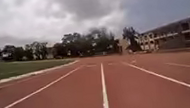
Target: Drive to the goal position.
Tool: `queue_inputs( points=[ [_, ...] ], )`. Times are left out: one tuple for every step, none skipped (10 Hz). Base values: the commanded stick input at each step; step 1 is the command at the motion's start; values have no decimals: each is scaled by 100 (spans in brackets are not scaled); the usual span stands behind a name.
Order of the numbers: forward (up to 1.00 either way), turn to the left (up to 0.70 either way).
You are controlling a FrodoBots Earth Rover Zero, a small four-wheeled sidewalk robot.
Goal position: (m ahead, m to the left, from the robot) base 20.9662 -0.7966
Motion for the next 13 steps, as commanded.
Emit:
queue_inputs(
  points=[
    [60, 0],
    [60, 0],
    [60, 0],
    [60, 0],
    [60, 0],
    [60, 0],
    [60, 0],
    [60, 0],
    [60, 0],
    [60, 0],
    [60, 0],
    [60, 0],
    [60, 0]
  ],
)
